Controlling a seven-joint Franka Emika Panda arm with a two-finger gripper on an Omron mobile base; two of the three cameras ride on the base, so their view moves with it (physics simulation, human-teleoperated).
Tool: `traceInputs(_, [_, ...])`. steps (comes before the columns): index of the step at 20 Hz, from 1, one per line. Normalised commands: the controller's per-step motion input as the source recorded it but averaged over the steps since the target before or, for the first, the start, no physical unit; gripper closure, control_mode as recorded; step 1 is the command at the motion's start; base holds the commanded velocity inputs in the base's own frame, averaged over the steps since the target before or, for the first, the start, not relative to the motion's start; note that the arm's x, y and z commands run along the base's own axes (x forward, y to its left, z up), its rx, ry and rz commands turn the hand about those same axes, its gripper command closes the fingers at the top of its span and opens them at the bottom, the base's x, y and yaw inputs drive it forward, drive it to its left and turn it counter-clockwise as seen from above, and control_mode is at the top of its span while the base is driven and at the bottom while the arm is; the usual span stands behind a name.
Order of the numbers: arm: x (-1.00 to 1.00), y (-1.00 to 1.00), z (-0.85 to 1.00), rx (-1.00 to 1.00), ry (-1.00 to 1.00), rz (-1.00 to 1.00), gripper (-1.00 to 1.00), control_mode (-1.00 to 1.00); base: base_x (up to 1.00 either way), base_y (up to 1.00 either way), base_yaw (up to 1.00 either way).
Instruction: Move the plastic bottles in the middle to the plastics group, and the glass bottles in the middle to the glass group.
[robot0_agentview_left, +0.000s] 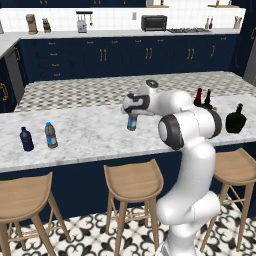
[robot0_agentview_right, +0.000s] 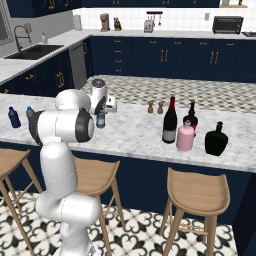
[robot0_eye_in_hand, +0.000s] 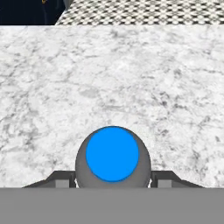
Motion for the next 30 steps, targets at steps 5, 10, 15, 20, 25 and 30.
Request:
traceInputs(5, [-0.52, 0.69, 0.37, 0.07, -0.02, 0.25, 1.00, -1.00, 0.00, 0.00, 0.00])
traceInputs(10, [-0.49, 0.79, 0.01, 0.00, -0.02, 0.31, 1.00, -1.00, 0.00, 0.00, 0.00])
traceInputs(15, [-0.05, 0.84, 0.08, 0.00, -0.04, 0.28, 1.00, -1.00, 0.00, 0.00, 0.00])
traceInputs(20, [0.00, 0.93, 0.05, 0.00, -0.04, 0.21, 1.00, -1.00, 0.00, 0.00, 0.00])
traceInputs(25, [0.02, 0.84, 0.00, -0.02, -0.03, 0.15, 1.00, -1.00, 0.00, 0.00, 0.00])
traceInputs(30, [0.32, 0.30, 0.00, -0.14, 0.00, 0.02, 1.00, -1.00, 0.00, 0.00, 0.00])
